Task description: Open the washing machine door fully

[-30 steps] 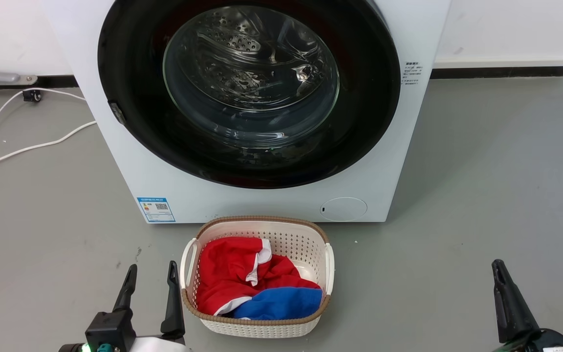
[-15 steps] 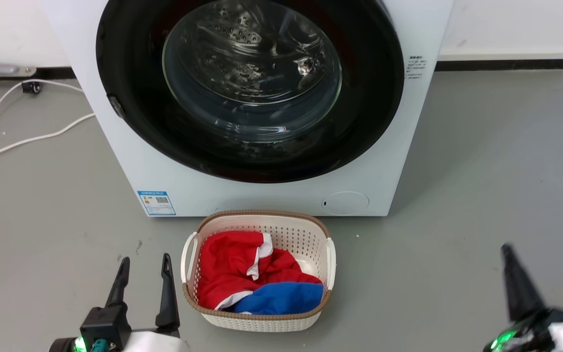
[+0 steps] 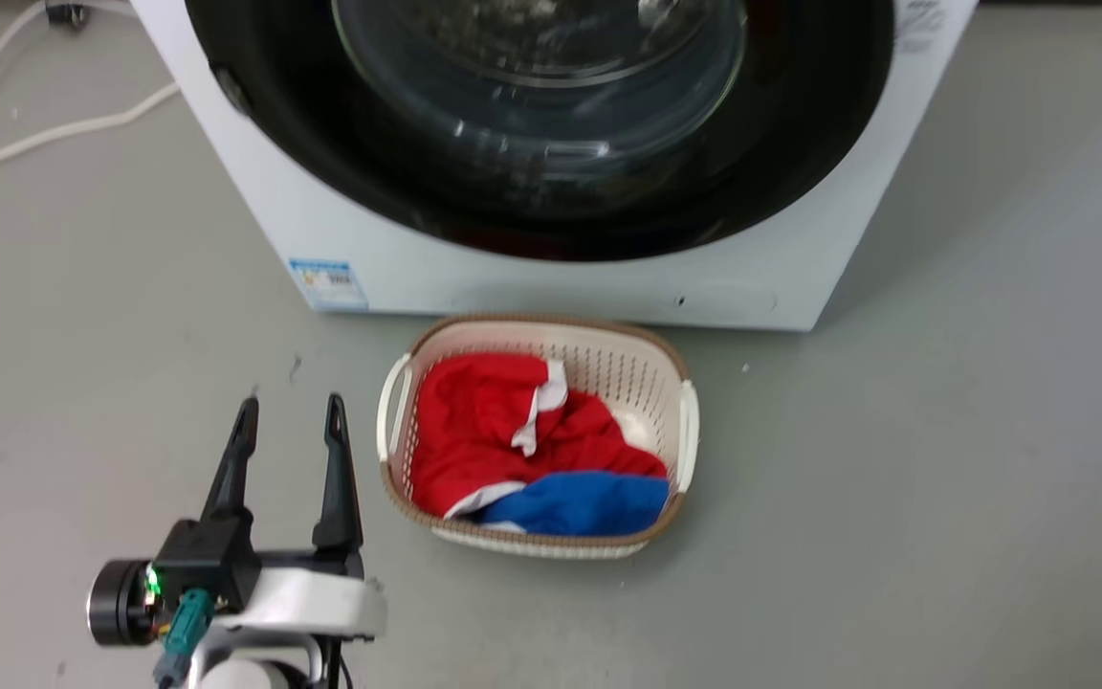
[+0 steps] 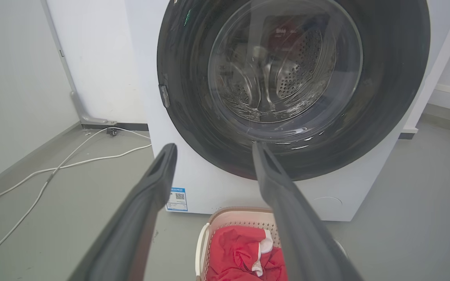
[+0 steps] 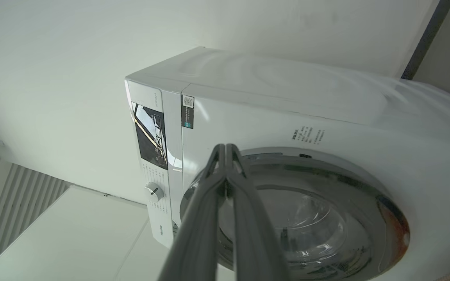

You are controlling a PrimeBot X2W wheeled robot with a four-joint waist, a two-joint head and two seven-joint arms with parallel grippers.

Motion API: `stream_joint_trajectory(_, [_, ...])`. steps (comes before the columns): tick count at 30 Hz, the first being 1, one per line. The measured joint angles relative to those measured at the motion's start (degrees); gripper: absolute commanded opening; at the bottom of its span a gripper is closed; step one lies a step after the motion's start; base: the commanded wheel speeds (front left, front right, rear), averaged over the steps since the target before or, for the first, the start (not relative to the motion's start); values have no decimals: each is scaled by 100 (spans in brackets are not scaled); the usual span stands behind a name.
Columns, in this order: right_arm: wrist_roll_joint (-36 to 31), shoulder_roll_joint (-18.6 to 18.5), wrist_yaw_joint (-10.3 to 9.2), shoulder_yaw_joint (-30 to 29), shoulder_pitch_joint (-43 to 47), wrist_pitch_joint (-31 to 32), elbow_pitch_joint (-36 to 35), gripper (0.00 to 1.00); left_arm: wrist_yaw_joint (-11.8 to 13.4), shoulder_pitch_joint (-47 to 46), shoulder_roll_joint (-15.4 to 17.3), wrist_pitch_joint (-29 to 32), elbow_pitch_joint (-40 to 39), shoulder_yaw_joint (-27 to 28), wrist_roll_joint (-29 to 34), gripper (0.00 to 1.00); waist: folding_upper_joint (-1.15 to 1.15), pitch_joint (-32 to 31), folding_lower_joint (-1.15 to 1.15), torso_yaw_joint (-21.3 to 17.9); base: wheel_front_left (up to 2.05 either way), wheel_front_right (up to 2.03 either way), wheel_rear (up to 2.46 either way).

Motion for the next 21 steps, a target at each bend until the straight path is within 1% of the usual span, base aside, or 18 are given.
stream_joint_trajectory(4, [4, -390, 0, -60, -790, 250, 314, 0, -27, -249, 0, 0, -48, -64, -12, 100, 0, 367, 0, 137, 0, 0, 0])
stream_joint_trajectory(7, [-67, -721, 0, 5, -1380, 457, 573, 0, -21, -422, -1, 0, -113, -141, -16, 100, 0, 639, 1, 240, 0, 0, 0])
stream_joint_trajectory(14, [-396, -1330, 0, 611, -2704, 1071, 1207, 0, 32, -684, -1, 0, -270, -293, -67, 100, 0, 1231, 1, 461, 0, 0, 0])
stream_joint_trajectory(18, [-683, -1551, 0, 1009, -3353, 1371, 1627, 0, 74, -794, 0, 0, -307, -356, -127, 100, 0, 1493, 1, 600, 0, 0, 0])
stream_joint_trajectory(21, [-877, -1633, 0, 1255, -3834, 1558, 1917, 0, 91, -843, 0, 0, -328, -408, -187, 100, 0, 1660, 1, 697, 0, 0, 0])
